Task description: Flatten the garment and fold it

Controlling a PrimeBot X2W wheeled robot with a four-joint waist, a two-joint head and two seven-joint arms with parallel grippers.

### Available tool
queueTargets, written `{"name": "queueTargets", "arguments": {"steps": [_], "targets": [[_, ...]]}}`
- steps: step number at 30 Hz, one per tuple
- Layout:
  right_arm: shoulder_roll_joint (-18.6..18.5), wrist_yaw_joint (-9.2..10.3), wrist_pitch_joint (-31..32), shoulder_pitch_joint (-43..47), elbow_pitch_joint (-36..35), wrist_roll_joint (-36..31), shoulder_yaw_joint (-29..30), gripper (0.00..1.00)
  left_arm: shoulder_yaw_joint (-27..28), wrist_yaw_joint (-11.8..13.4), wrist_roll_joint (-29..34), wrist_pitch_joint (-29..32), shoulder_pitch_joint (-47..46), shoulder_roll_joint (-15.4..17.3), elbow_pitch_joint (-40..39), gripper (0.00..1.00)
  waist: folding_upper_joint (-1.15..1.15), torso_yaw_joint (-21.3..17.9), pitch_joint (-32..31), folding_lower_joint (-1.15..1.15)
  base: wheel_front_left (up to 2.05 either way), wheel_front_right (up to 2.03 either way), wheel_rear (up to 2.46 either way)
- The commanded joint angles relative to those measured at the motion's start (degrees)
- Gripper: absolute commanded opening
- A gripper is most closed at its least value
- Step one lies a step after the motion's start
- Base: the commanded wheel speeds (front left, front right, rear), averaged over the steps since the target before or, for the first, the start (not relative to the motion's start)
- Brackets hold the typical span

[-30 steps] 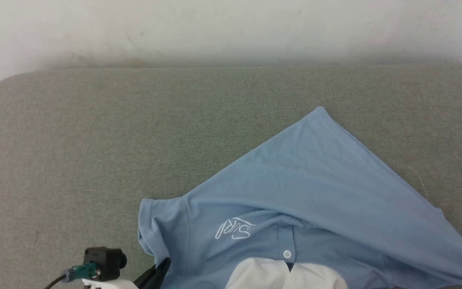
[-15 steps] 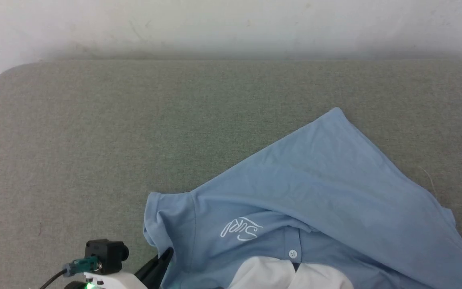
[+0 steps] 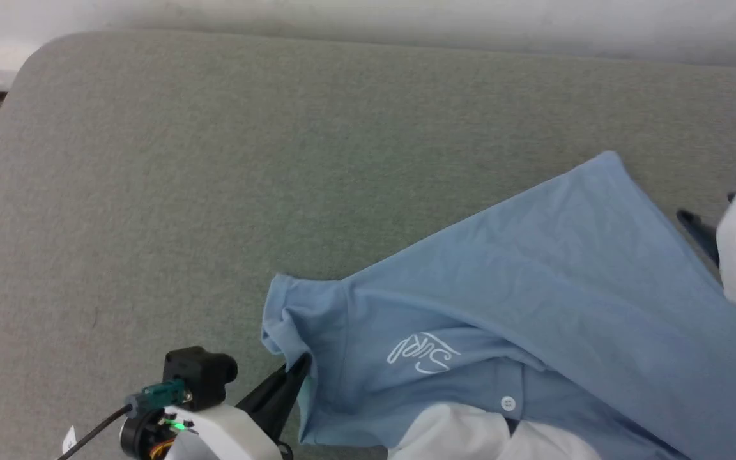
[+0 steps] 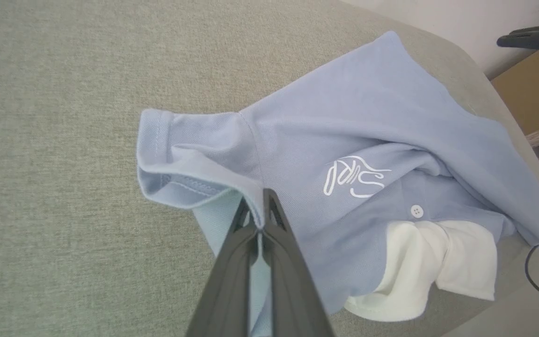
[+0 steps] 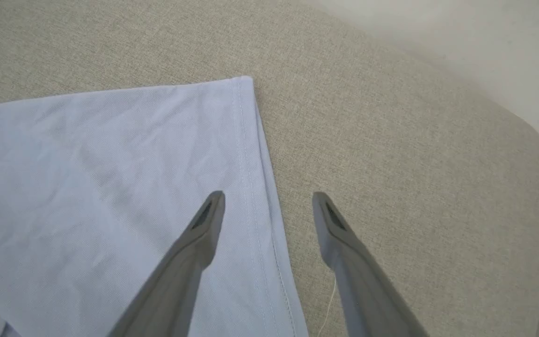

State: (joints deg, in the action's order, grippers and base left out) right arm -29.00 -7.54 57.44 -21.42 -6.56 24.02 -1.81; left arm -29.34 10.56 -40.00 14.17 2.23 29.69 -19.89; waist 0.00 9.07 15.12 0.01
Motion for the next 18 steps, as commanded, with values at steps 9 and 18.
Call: {"name": "queueTargets", "arguments": {"steps": [9,18], "targets": [[-0.4,0.05,-0.7,-14.4,15.6,-4.4,-7.6,1.0,-2.0,-1.7,1.0,-0.8,-4.2,-2.8,0.9,0.0,0.0,8.3,7.4,-0.01,0.0,0.0,0.0],[-2.2,0.05,-3.0,-17.1,26.1,-7.5,-11.1,1.0,-2.9,-2.6,0.8,-2.0,-5.5,-4.5,3.3,0.0,0.0,11.3,9.1,-0.01,0.0,0.0,0.0]]}}
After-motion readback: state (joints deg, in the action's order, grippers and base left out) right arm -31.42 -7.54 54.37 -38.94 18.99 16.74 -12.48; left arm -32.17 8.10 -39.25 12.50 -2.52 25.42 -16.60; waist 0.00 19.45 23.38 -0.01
